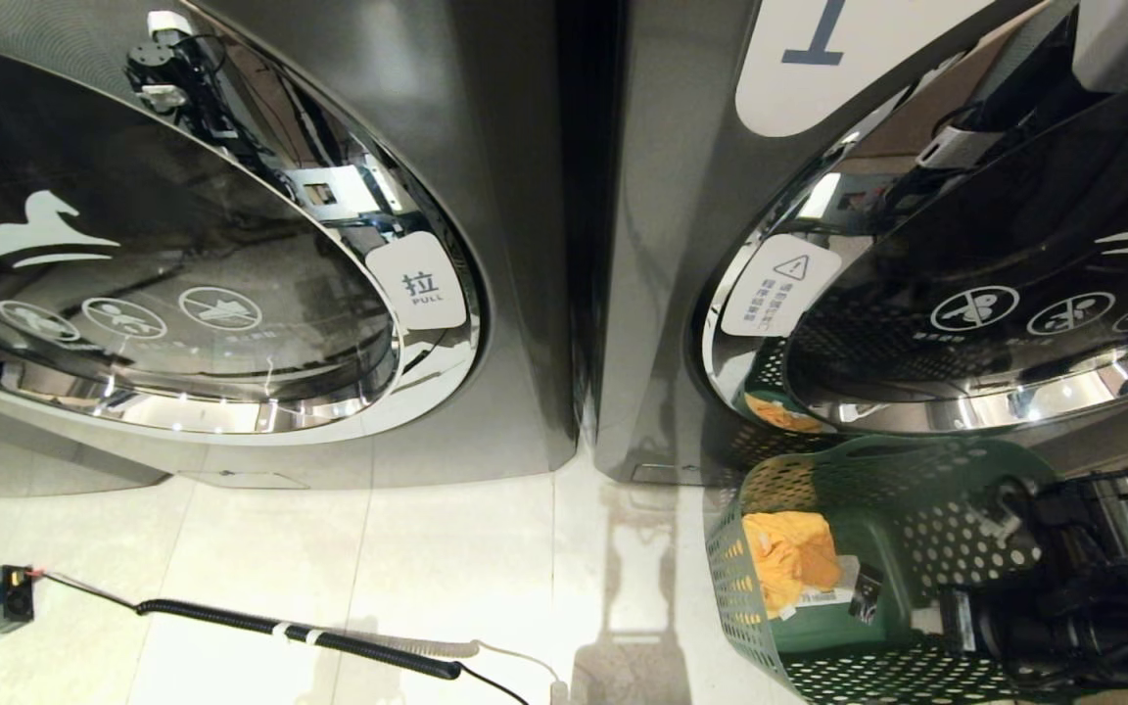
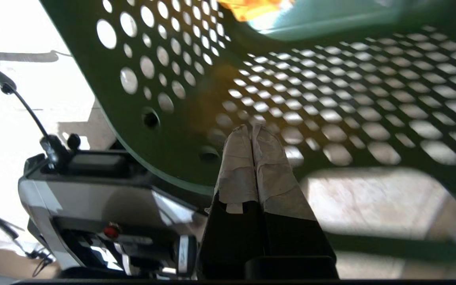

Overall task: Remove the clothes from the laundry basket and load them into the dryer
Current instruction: Take the clothes out of the basket

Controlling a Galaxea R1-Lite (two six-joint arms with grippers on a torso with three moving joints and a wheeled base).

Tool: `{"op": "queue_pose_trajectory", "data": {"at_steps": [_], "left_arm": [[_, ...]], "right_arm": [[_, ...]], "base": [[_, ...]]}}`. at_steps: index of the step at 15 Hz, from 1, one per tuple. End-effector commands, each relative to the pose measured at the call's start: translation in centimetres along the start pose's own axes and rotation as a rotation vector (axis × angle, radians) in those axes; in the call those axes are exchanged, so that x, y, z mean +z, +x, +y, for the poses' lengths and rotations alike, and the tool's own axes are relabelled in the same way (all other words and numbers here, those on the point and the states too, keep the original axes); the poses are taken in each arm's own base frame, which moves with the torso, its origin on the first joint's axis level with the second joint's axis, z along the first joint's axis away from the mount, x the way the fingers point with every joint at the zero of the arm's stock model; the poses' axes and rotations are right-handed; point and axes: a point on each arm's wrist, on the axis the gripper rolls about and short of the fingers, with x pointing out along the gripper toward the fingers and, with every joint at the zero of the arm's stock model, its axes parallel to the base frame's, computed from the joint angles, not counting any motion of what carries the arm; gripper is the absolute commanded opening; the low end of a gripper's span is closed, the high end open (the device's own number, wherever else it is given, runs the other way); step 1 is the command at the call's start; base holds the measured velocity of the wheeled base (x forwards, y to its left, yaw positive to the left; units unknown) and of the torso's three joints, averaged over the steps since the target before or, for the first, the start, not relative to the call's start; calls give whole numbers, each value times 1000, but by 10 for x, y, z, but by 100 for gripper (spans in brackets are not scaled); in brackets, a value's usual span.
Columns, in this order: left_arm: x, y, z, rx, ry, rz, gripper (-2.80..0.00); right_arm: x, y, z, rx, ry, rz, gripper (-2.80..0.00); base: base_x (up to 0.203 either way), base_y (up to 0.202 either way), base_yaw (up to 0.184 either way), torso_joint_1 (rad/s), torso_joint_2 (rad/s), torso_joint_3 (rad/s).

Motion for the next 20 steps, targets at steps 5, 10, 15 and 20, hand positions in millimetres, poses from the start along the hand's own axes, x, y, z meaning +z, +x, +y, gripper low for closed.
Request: {"op": "queue_pose_trajectory", "data": {"at_steps": [5, 10, 15, 20], "left_arm": [[0, 0, 0, 0, 0, 1, -280], [0, 0, 0, 0, 0, 2, -280], [0, 0, 0, 0, 0, 2, -280], [0, 0, 0, 0, 0, 1, -280]], "right_arm": [[4, 66, -1, -1, 9, 131, -280], [23, 109, -2, -17, 18, 98, -280], [22, 116, -20, -163, 155, 83, -280], [26, 98, -70, -265, 383, 58, -280]], "base": [[0, 0, 0, 0, 0, 0], [0, 0, 0, 0, 0, 0], [0, 0, 0, 0, 0, 0], [0, 0, 0, 0, 0, 0]]}}
